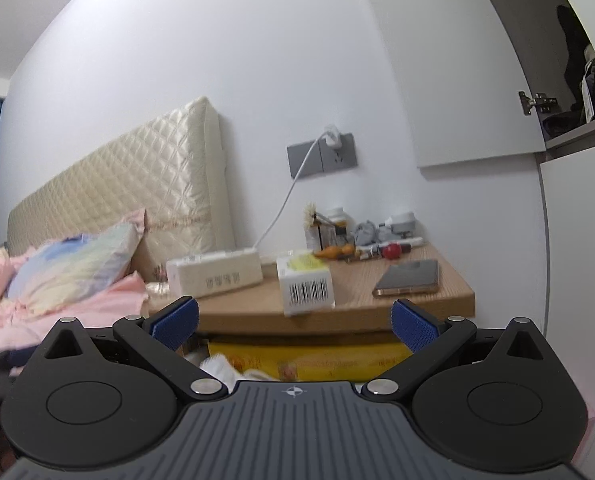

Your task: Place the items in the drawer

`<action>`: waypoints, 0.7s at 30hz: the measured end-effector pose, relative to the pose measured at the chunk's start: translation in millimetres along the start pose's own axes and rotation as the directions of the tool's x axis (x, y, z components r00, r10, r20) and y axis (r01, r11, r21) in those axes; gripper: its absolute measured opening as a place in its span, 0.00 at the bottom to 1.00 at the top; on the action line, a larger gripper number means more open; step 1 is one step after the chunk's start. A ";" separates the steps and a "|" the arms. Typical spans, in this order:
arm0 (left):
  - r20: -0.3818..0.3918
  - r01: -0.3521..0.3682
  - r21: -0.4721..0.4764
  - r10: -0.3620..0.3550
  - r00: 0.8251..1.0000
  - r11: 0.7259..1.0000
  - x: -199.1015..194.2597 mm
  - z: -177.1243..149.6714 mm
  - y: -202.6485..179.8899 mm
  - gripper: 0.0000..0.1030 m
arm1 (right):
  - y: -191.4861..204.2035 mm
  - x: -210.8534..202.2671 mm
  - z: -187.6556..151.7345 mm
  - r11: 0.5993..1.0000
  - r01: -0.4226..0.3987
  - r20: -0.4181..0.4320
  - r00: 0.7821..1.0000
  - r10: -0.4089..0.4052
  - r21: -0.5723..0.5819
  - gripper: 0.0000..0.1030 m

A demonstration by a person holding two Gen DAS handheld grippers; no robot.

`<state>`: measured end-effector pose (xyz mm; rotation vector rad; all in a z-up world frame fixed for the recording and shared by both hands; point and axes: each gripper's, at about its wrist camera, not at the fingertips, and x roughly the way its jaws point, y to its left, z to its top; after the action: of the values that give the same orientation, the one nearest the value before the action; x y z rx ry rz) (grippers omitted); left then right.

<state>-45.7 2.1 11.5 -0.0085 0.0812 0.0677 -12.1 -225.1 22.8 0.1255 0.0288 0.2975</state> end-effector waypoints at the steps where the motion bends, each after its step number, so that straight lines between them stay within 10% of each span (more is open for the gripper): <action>1: 0.004 0.003 -0.002 -0.003 1.000 1.000 -1.4 0.1 -0.2 0.99 | 0.1 2.1 3.4 1.000 0.000 0.003 1.000 0.000 0.004 1.00; 12: 0.065 0.010 0.026 -0.012 0.998 1.000 -12.3 2.6 -6.2 0.99 | 15.4 72.7 70.4 0.996 -0.032 -0.096 0.995 0.024 -0.082 1.00; 21: 0.082 -0.023 0.015 0.021 0.996 1.000 -11.0 6.0 -1.5 0.99 | 24.7 175.0 104.6 0.987 -0.042 -0.358 0.933 -0.016 -0.154 1.00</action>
<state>-56.0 0.0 18.4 0.0112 0.0005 0.0893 152.9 -162.6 128.0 -0.0893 0.3675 0.3319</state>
